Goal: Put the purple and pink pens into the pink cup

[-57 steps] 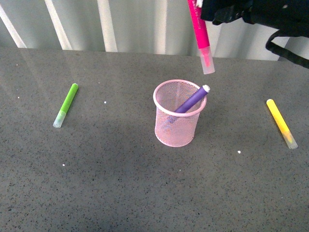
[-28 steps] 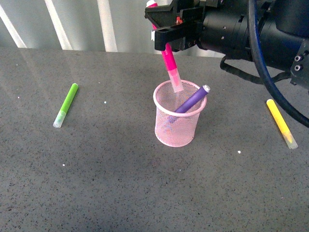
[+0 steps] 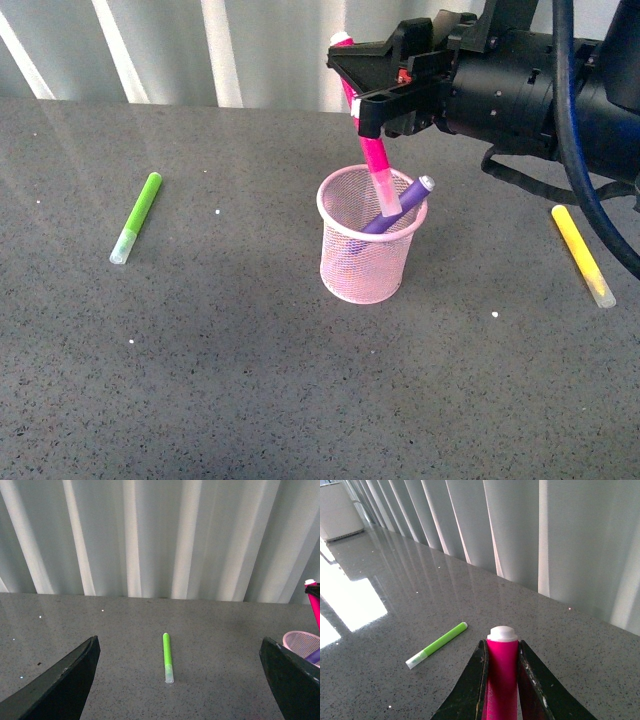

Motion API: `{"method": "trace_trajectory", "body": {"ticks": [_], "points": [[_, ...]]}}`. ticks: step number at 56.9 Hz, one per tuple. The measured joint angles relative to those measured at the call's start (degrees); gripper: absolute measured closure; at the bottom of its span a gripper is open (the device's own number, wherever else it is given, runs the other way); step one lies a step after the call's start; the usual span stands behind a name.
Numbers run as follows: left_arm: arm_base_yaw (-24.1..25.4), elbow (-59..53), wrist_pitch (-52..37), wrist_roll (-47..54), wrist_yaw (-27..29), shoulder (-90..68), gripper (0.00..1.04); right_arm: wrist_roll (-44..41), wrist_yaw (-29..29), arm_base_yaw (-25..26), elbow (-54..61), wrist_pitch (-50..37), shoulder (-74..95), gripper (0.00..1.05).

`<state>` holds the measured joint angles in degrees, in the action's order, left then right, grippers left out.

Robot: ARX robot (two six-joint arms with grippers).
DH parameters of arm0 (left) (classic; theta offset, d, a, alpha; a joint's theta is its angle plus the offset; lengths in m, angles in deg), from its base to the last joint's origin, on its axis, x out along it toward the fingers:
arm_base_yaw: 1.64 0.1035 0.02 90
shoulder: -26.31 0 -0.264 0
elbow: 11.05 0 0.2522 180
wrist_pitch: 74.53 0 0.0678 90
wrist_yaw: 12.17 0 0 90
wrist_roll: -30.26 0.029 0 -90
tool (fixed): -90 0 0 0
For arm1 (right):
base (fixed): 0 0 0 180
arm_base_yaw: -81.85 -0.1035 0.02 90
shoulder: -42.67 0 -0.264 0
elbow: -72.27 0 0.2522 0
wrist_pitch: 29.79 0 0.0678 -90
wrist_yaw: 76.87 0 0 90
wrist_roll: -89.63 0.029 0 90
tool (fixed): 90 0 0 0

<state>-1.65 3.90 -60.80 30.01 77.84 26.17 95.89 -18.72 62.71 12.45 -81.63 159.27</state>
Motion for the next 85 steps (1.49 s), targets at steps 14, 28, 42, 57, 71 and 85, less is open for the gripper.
{"method": "trace_trajectory", "body": {"ticks": [14, 28, 42, 57, 71, 85], "points": [[0.0, 0.0, 0.0, 0.0, 0.0, 0.0, 0.07, 0.2, -0.1, 0.0, 0.1, -0.6, 0.7, 0.93], [0.0, 0.0, 0.0, 0.0, 0.0, 0.0, 0.07, 0.2, 0.0, -0.3, 0.0, -0.5, 1.0, 0.64], [0.0, 0.0, 0.0, 0.0, 0.0, 0.0, 0.07, 0.2, 0.2, -0.1, 0.0, -0.6, 1.0, 0.17], [0.0, 0.0, 0.0, 0.0, 0.0, 0.0, 0.07, 1.8, 4.3, 3.7, 1.4, -1.8, -3.1, 0.07], [0.0, 0.0, 0.0, 0.0, 0.0, 0.0, 0.07, 4.5, 3.8, 14.9, 11.7, -1.4, -26.2, 0.07], [0.0, 0.0, 0.0, 0.0, 0.0, 0.0, 0.07, 9.2, -0.3, 24.0, 26.1, 5.3, -53.4, 0.07]]}}
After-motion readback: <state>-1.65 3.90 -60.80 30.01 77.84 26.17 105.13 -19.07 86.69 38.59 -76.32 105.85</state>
